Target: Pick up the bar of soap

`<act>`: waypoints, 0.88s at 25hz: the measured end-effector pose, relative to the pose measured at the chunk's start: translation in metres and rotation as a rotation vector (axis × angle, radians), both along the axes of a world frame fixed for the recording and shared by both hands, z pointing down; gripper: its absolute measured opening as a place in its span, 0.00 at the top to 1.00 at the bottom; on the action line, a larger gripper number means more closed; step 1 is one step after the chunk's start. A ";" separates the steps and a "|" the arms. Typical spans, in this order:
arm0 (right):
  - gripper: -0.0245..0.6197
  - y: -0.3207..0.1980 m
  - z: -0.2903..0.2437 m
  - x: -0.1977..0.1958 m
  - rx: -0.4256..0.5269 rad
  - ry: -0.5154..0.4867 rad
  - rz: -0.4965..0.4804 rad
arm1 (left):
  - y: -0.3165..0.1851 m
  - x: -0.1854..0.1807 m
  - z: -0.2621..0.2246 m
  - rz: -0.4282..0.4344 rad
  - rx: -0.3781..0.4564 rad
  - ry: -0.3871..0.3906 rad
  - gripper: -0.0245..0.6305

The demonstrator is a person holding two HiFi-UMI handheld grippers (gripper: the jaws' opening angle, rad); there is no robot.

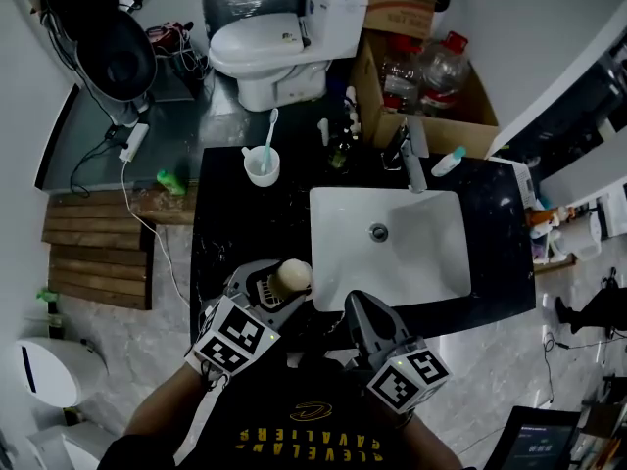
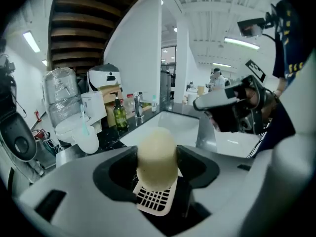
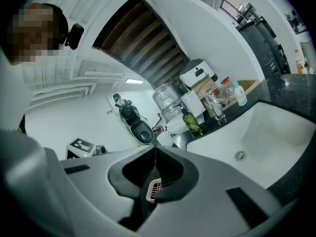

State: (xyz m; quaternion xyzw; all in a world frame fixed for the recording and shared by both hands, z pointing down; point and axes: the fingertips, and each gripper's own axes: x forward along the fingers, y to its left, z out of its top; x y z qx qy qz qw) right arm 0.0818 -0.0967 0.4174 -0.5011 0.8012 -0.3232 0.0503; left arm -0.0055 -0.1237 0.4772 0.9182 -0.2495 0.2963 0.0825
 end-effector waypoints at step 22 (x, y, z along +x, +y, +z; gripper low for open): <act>0.93 -0.022 -0.026 -0.017 0.073 0.042 -0.055 | 0.008 -0.010 -0.110 -0.141 -0.076 0.545 0.56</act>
